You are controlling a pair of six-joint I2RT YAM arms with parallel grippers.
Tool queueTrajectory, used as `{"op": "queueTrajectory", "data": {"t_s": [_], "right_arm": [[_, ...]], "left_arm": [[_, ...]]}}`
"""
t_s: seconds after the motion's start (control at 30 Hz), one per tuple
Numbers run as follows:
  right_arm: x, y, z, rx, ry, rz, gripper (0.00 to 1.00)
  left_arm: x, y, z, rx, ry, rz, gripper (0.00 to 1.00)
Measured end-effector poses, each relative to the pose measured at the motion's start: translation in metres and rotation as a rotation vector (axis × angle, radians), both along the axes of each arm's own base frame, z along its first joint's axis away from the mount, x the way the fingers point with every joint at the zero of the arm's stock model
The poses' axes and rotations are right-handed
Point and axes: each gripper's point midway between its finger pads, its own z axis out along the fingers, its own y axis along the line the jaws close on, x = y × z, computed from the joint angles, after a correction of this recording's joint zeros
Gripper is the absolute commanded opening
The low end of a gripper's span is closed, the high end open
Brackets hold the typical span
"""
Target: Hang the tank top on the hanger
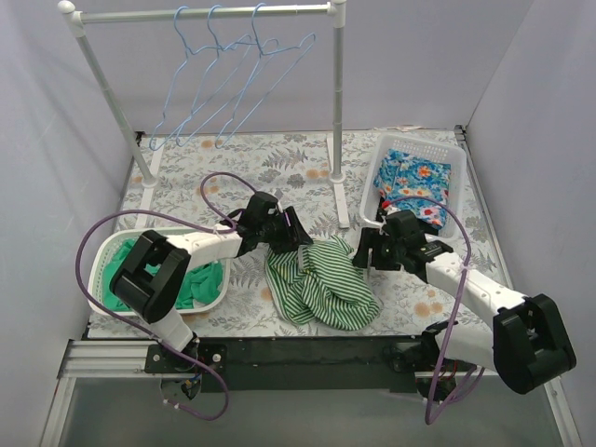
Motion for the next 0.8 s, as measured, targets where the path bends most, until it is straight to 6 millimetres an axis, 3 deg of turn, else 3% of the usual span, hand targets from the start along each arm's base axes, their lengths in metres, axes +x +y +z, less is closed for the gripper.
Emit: {"op": "queueTrajectory", "data": {"t_s": [0.07,0.13,0.17,0.27,0.37,0.43,0.5,0.6,0.8], "right_arm": [[0.004,0.003,-0.004,0.013,-0.006,-0.005,0.69],[0.008,0.006,-0.006,0.026,-0.011,-0.015,0.46],[0.01,0.007,-0.007,0.034,-0.015,-0.022,0.22],[0.016,0.009,-0.005,0.045,-0.034,-0.027,0.02],[0.02,0.008,0.004,0.042,-0.056,-0.043,0.01],[0.027,0.007,0.023,0.04,-0.099,-0.049,0.01],[0.042,0.008,0.06,0.049,-0.183,-0.06,0.01],[0.066,0.009,0.145,0.089,-0.376,-0.085,0.01],[0.083,0.002,0.318,0.185,-0.717,-0.131,0.01]], "left_arm": [[0.0,-0.004,0.002,-0.02,0.001,-0.006,0.4],[0.001,-0.008,0.007,-0.051,-0.004,-0.011,0.27],[0.002,-0.01,0.009,-0.066,-0.007,-0.012,0.14],[0.003,-0.012,0.014,-0.079,-0.017,-0.012,0.0],[0.006,-0.004,0.025,-0.05,-0.063,0.01,0.0],[0.009,0.008,0.042,-0.015,-0.123,0.042,0.0],[0.014,0.019,0.07,0.009,-0.206,0.08,0.0],[0.025,0.038,0.135,0.012,-0.379,0.16,0.0],[0.029,0.072,0.288,-0.068,-0.723,0.294,0.0]]}}
